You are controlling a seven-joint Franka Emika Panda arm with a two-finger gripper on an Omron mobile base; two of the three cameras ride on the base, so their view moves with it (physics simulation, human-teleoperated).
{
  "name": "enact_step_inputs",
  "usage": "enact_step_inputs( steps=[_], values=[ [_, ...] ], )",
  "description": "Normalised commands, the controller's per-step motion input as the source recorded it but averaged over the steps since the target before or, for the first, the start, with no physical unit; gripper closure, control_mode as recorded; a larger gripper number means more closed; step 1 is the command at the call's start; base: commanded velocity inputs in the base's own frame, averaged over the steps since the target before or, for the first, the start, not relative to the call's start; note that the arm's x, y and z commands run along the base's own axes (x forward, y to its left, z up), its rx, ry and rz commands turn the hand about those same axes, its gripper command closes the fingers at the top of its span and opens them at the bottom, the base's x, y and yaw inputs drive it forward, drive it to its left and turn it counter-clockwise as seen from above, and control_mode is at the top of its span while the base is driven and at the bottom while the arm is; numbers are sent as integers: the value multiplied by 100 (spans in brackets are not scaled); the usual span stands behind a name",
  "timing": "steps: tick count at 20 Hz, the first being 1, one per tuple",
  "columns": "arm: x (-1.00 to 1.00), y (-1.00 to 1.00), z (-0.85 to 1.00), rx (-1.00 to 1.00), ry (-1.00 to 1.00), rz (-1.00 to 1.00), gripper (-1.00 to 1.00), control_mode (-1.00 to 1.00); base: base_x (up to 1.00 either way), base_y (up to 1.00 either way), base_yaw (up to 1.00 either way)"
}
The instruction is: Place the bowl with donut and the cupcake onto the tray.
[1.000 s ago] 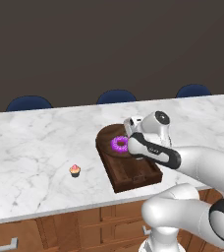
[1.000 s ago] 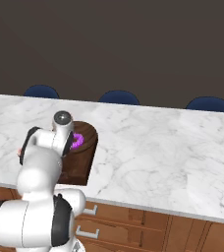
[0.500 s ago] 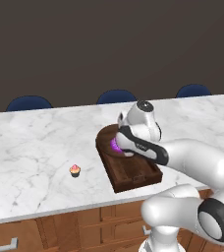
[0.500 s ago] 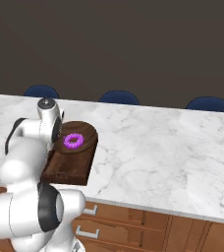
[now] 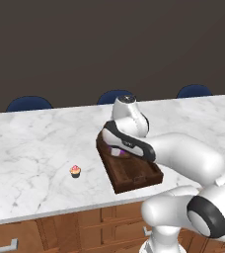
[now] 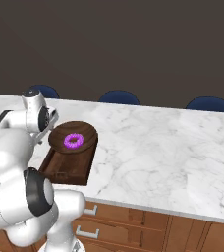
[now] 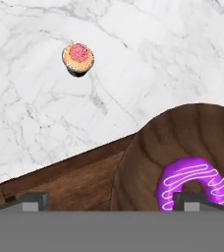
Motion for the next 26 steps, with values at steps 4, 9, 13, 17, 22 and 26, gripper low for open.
enact_step_inputs(
  steps=[4,9,13,17,22,26],
  values=[
    [-14,30,0,4,16,-21,-100,-100,0,0,0],
    [-17,21,0,6,12,-20,-100,-100,0,0,0],
    [-19,12,-1,8,7,-19,-100,-100,0,0,0],
    [-25,10,-13,6,3,-17,-100,-100,0,0,0],
    [-6,26,-13,0,0,-17,-100,-100,0,0,0],
    [0,35,-5,0,2,-17,-100,-100,0,0,0]
  ],
)
